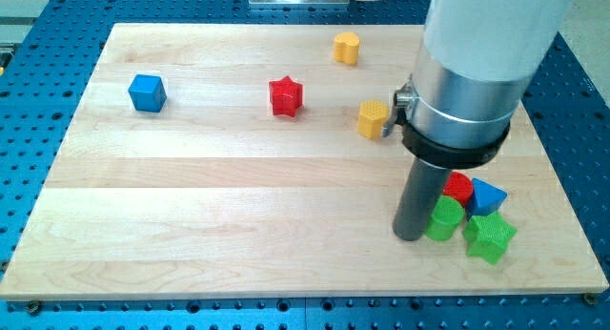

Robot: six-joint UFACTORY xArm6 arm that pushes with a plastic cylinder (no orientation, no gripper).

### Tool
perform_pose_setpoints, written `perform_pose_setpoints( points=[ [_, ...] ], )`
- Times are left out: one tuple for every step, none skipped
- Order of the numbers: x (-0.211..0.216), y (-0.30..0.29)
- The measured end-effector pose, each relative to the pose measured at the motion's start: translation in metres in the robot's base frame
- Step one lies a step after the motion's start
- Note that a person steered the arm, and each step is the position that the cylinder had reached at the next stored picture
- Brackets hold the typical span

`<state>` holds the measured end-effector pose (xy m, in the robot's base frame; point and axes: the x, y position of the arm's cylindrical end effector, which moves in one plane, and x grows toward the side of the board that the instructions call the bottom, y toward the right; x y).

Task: Move the red star top right to the cube

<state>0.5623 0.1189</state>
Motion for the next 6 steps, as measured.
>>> perform_pose_setpoints(
  points=[
    [0.004, 0.01],
    [-0.022, -0.064],
    [-0.05, -0.117],
    [-0.067, -0.132],
    [-0.123, -0.133],
    [-0.169, -0.133]
  ],
)
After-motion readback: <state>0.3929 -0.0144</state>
